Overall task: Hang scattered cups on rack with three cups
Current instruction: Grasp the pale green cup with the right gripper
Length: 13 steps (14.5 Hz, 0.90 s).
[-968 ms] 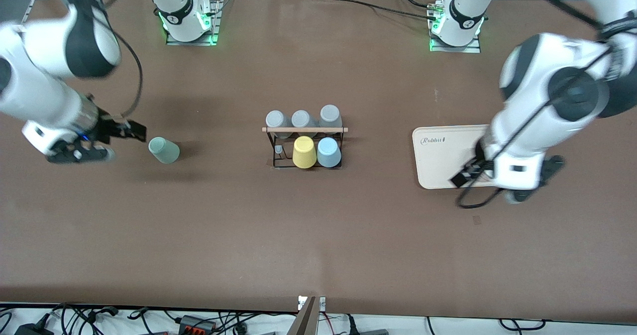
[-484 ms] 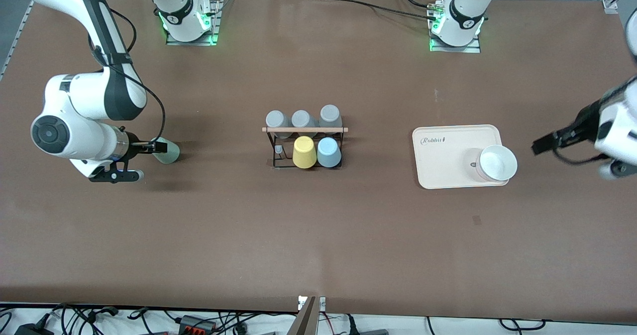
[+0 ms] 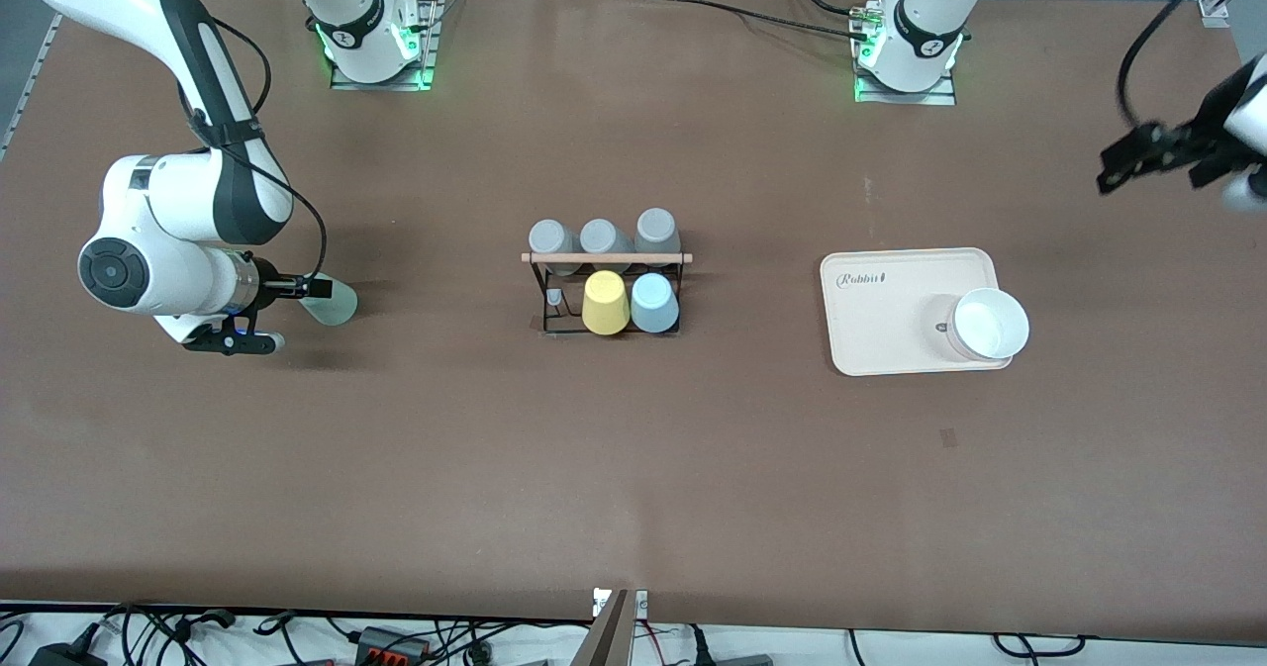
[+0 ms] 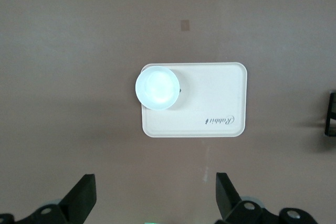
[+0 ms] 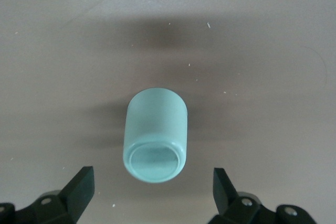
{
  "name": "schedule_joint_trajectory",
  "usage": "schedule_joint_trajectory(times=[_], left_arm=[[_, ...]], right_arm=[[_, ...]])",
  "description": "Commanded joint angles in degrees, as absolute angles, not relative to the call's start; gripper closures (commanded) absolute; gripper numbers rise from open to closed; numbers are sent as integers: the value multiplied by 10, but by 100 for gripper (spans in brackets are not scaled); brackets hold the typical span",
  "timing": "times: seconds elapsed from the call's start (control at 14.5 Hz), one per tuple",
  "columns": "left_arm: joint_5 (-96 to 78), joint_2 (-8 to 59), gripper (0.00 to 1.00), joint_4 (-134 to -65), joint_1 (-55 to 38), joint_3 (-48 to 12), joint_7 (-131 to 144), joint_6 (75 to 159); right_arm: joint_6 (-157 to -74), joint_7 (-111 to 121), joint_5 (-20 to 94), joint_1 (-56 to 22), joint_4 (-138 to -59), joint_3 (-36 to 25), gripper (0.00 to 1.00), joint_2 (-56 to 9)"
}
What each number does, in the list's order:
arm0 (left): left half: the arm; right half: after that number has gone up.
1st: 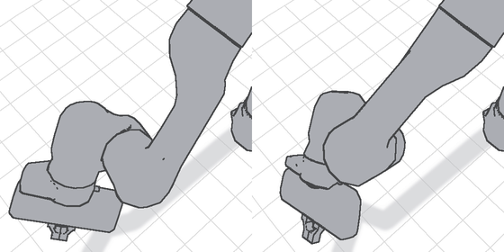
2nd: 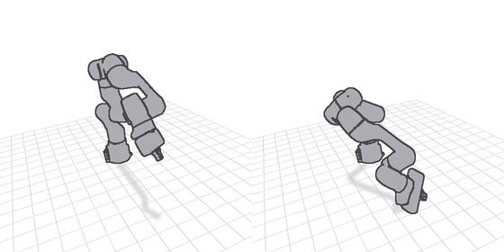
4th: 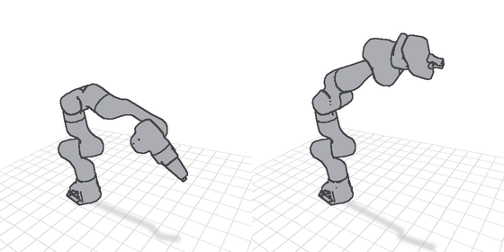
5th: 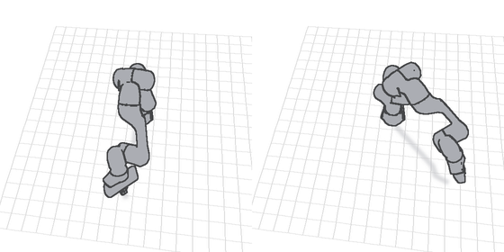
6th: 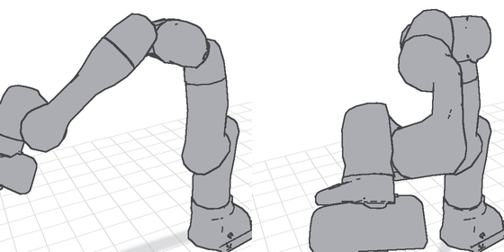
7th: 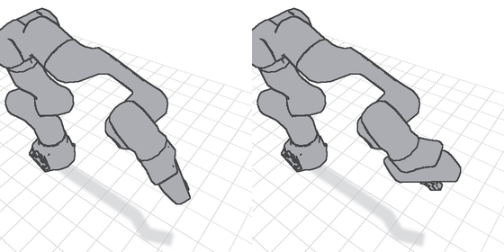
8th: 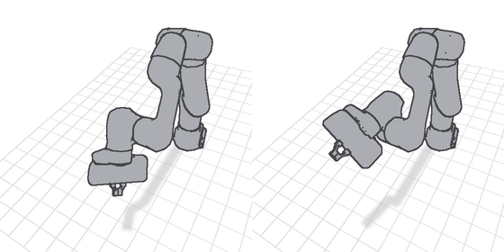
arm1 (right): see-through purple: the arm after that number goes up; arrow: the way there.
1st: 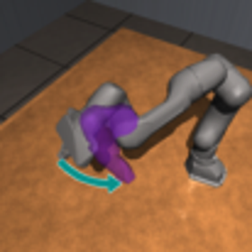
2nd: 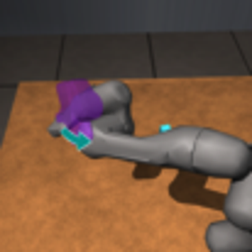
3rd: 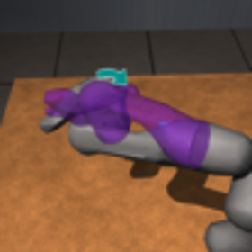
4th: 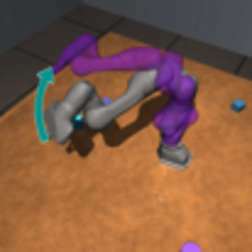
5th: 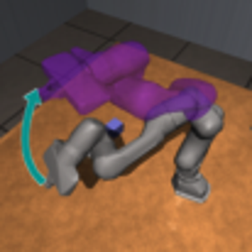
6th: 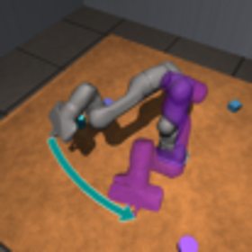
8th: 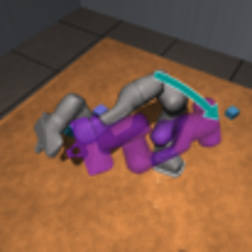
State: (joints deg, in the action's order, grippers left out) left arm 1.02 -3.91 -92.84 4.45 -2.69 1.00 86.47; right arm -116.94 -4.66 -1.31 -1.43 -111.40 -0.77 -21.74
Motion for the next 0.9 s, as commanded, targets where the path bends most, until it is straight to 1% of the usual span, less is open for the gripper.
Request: schedule_joint_trajectory(times=[0.0, 0.28, 0.48, 0.55, 0.62, 0.69, 0.76, 0.83], left_arm=[[-4, -67, 0, -968, 40, -17, -15, 886], [0, -69, 0, -955, 47, -25, -16, 879], [1, -61, 0, -945, 47, -25, -16, 878], [-3, -59, 0, -944, 47, -25, -15, 877], [-4, -55, 0, -933, 47, -24, -13, 877], [-4, -41, 0, -909, 45, -25, -9, 867], [-4, -21, 0, -886, 45, -25, -9, 836], [-4, -10, 0, -863, 44, -25, -9, 812]], right_arm=[[-1222, -60, -15, -12, -1145, -4, 0, -222], [-1289, -60, -16, -17, -1189, -4, 0, -222], [-1298, -60, -16, -18, -1200, -4, 0, -222], [-1298, -60, -16, -18, -1201, -4, 2, -223], [-1297, -59, -16, -18, -1200, -4, 30, -223], [-1295, -59, -16, -17, -1197, -4, 56, -222], [-1293, -58, -16, -17, -1193, -3, 70, -219], [-1290, -59, -15, -18, -1188, -1, 75, -215]])
